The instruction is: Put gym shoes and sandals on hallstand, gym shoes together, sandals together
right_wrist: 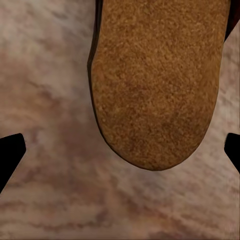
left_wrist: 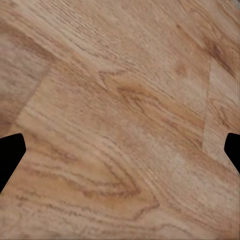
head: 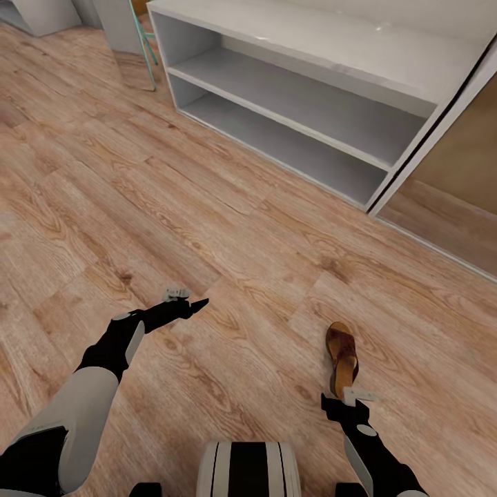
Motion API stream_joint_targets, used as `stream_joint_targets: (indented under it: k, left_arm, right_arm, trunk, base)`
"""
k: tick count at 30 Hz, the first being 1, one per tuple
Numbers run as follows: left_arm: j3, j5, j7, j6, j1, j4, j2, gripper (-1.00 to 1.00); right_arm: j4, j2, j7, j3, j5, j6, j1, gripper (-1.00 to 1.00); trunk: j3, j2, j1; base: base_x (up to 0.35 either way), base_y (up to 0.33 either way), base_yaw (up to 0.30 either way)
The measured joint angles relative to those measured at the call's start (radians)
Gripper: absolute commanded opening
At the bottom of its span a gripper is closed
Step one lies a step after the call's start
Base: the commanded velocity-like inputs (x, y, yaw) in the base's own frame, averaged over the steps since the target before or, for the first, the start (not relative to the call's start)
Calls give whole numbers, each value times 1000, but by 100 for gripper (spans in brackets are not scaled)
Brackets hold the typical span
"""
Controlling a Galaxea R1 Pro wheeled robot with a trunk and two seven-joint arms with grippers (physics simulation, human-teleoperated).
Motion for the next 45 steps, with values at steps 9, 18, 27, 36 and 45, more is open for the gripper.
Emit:
stream_joint_targets:
  k: [9, 18, 27, 36, 45]
  left_arm:
    - [0, 0, 0, 0, 0, 0, 0, 100]
    - [0, 0, 0, 0, 0, 0, 0, 100]
    - [0, 0, 0, 0, 0, 0, 0, 100]
    - [0, 0, 0, 0, 0, 0, 0, 100]
    - [0, 0, 0, 0, 0, 0, 0, 100]
  right_arm:
    - [0, 0, 1, 0, 0, 0, 0, 100]
    - [0, 0, 1, 0, 0, 0, 0, 100]
    - [0, 0, 1, 0, 0, 0, 0, 100]
    - [0, 0, 1, 0, 0, 0, 0, 100]
    - [-1, 0, 1, 0, 0, 0, 0, 100]
  trunk:
    - [-1, 0, 0]
    - [-7, 0, 0]
    - [-8, 0, 0]
    - [-9, 0, 0]
    - [-24, -1, 2]
  base:
    - [0, 0, 10]
    - [0, 0, 0]
    - [0, 0, -40]
    - [0, 0, -73]
    - [0, 0, -3]
